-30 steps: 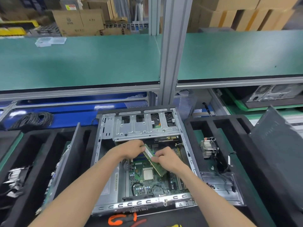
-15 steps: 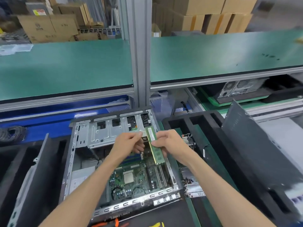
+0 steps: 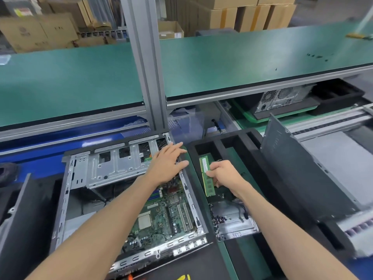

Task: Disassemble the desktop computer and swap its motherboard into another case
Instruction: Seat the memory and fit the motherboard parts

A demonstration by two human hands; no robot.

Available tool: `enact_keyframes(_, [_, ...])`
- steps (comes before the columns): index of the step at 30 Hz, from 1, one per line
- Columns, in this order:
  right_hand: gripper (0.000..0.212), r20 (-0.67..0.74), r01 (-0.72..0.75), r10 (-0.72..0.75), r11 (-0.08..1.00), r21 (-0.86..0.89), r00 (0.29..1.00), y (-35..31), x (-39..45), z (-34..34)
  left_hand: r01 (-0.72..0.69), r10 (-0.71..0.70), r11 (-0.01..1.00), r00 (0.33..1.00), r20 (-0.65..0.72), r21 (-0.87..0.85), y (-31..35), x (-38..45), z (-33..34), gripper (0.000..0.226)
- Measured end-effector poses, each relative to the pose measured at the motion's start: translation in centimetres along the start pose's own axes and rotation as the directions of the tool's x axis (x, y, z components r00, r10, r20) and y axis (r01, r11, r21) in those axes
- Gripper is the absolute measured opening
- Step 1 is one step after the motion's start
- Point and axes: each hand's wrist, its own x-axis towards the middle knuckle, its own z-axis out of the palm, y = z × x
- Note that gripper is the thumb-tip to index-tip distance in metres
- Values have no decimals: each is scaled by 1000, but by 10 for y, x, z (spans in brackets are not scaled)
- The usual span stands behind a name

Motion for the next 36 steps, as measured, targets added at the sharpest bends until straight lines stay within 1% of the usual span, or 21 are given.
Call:
enact_keyframes(2, [35,-10,-23,22,994,-109,1000,14,8,3,5,-4,1000,1000,22,-27,0,1,-2,42])
enact_keyframes(4, [30,-5,-52,52,980,-192,999,24,17,10,3,-1,999,999,38,-39,1,1,-4,41])
enact_keyframes(5, [28,-5,-69,70,977,-202,998,29,22,15,2,0,999,999,43,-42,1,1,-5,40])
enact_keyframes(6, [22,-17,-87,85,975,-204,996,32,26,20,1,1,999,999,46,-45,1,1,-6,40])
enact_keyframes(7, [10,-34,-98,93,972,-214,995,34,30,25,-1,4,999,999,51,-48,2,0,-6,39])
enact_keyframes(8, [8,-54,-100,90,968,-229,995,37,34,29,-3,6,999,999,54,-54,2,1,-6,39])
enact_keyframes(9, [18,-77,-112,95,961,-253,992,39,40,33,-3,6,998,998,56,-63,2,1,-7,38])
enact_keyframes(11, [26,-110,-135,106,942,-307,988,43,47,39,2,3,997,998,63,-79,2,1,-8,38])
enact_keyframes(13, [24,-131,-161,122,926,-342,984,46,53,44,4,1,996,998,68,-86,2,2,-8,39])
enact_keyframes(16, [10,-159,-193,143,908,-372,977,51,64,51,5,1,996,998,70,-86,1,2,-8,38])
enact_keyframes(18, [18,-186,-208,139,875,-436,973,51,66,55,2,3,996,998,65,-84,0,2,-8,38])
enact_keyframes(20, [20,-234,-208,85,793,-572,968,48,65,59,-5,10,997,998,60,-81,-1,3,-7,38])
enact_keyframes(22, [21,-273,-218,42,723,-656,961,47,66,61,-8,12,997,998,54,-78,-1,3,-6,37])
enact_keyframes(25, [26,-259,-218,54,718,-661,964,47,67,61,-4,8,997,999,52,-81,-2,3,-6,37])
enact_keyframes(28, [25,-238,-176,39,790,-587,970,45,64,58,-13,18,996,999,51,-87,-2,3,-6,38])
enact_keyframes(30, [21,-236,-97,-40,836,-540,971,37,59,59,-23,28,995,999,40,-101,-2,3,-7,40])
enact_keyframes(32, [19,-226,10,-156,842,-539,961,22,51,59,-45,47,983,999,7,-179,-3,1,-10,41])
enact_keyframes(34, [14,-238,109,-265,849,-518,934,3,42,60,-72,56,953,996,-62,-295,-7,-5,-14,38])
enact_keyframes(35, [12,-253,156,-311,858,-489,916,-6,37,60,-87,53,943,992,-112,-320,-9,-10,-17,35])
enact_keyframes(36, [13,-271,204,-354,867,-455,895,-14,32,60,-108,57,944,984,-170,-311,-12,-17,-19,30])
